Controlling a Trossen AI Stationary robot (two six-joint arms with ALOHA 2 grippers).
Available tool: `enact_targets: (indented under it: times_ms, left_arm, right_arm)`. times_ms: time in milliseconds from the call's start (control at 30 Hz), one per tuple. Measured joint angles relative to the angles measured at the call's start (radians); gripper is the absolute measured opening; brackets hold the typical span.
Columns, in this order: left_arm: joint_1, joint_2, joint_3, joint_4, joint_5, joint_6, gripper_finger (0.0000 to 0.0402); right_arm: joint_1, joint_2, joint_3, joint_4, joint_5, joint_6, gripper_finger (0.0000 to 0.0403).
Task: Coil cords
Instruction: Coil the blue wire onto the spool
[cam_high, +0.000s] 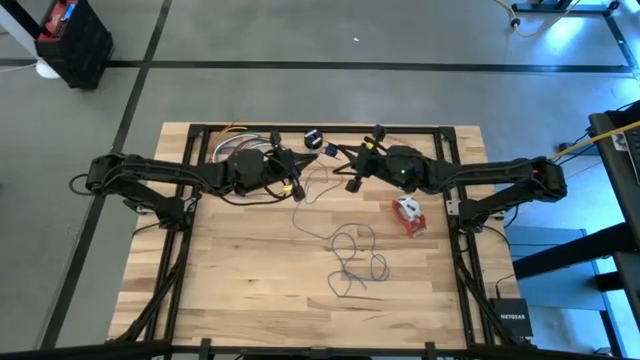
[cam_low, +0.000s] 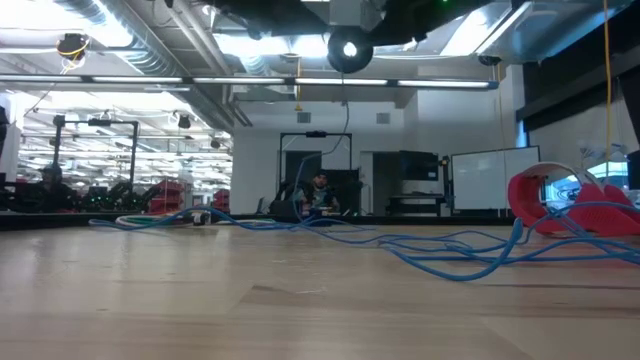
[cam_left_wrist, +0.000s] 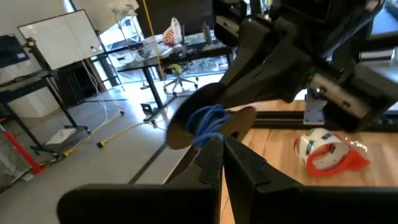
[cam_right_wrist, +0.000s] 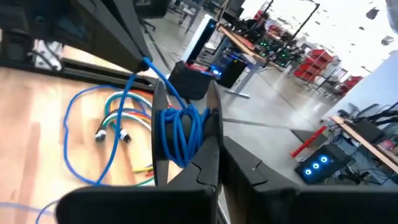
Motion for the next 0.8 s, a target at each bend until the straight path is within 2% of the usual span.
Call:
enact_targets:
  times_ms: [167,433,700,800]
  left_arm:
    - [0.002,0.017,0.000,0.037,0.045,-0.054,0.0002]
    - [0.000,0.090,0.000,0.224,0.105,-0.062,0.0004]
    - [-0.001,0.132,0.001,0.237,0.107,-0.022,0.0008]
    - [-0.020,0.114,0.001,0.181,0.104,0.006,0.0012]
  right_arm:
    - [0.000,0.024,0.000,0.064,-0.019,-0.003,0.0012]
    - [-0.002,0.064,0.000,0.121,-0.039,0.013,0.0012]
    - [-0.002,0.062,0.000,0.202,-0.042,0.085,0.0012]
    - [-0.001,0.056,0.001,0.196,-0.026,0.084,0.0012]
